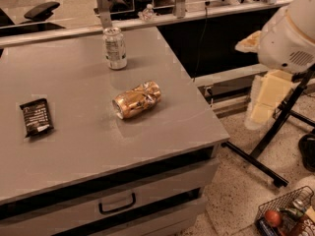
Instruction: Move orange can near rxbar chocolate
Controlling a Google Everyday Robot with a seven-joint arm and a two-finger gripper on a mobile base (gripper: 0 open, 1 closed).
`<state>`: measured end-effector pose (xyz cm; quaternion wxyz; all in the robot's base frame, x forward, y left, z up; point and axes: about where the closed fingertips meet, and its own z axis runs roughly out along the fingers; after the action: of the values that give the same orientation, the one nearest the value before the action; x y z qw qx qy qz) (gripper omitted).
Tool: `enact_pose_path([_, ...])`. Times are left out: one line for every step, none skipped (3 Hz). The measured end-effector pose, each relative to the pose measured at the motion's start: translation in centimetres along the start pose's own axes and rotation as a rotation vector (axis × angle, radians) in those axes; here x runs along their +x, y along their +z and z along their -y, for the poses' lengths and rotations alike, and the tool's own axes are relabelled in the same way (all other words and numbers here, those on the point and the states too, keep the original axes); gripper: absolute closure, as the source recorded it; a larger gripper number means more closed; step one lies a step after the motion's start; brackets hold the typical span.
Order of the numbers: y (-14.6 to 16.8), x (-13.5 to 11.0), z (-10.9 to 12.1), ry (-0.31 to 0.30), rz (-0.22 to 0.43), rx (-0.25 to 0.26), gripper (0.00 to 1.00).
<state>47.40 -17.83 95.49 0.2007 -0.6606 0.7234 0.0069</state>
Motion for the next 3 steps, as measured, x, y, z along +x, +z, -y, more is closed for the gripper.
enact_pose_path([2.4,-2.7,1.2,-0.099,0.067,-0.026,0.00])
enact_pose_path([3.9,-6.1,2.2,-0.203,0.117,-0.038,0.00])
enact_pose_path([4.1,-6.4,2.3,-0.216,0.121,-0.039,0.00])
